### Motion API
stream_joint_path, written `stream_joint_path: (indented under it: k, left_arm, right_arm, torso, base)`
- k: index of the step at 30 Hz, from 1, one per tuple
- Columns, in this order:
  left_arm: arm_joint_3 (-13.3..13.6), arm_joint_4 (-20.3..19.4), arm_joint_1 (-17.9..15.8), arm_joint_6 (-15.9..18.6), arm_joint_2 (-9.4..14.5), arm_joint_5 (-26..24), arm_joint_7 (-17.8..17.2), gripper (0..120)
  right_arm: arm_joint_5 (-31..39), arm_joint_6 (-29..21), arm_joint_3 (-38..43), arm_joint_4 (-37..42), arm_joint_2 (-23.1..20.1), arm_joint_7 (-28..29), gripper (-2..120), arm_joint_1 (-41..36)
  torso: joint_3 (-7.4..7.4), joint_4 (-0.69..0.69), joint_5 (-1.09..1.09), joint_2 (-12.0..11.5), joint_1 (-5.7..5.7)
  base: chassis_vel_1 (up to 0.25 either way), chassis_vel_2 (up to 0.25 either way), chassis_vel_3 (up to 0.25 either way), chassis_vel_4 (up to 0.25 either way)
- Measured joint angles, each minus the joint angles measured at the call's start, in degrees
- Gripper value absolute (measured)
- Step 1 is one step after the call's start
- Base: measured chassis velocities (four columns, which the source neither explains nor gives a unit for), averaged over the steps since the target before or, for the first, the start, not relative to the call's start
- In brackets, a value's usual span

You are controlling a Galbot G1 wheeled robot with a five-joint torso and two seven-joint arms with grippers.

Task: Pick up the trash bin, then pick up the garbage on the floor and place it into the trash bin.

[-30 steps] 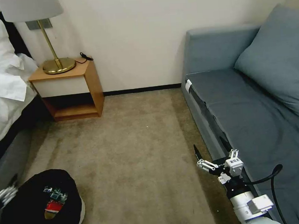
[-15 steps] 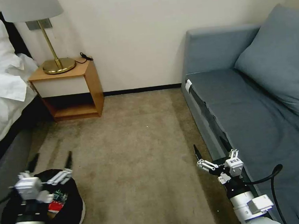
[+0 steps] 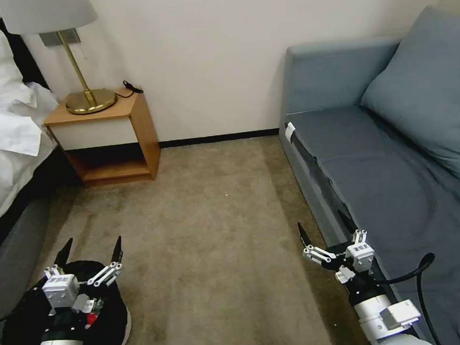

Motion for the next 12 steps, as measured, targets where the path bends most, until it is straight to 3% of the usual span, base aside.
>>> stream_joint_path:
  k: [12]
  left_arm:
    - [-0.13,0.06,-0.04,0.22,0.03,-0.17,-0.04,100]
  right_arm:
    - [0.0,0.0,0.0,0.0,0.0,0.0,100,0.0]
  torso:
    - [0.0,0.0,0.0,0.0,0.0]
  base:
    - [0.0,0.0,0.0,0.0]
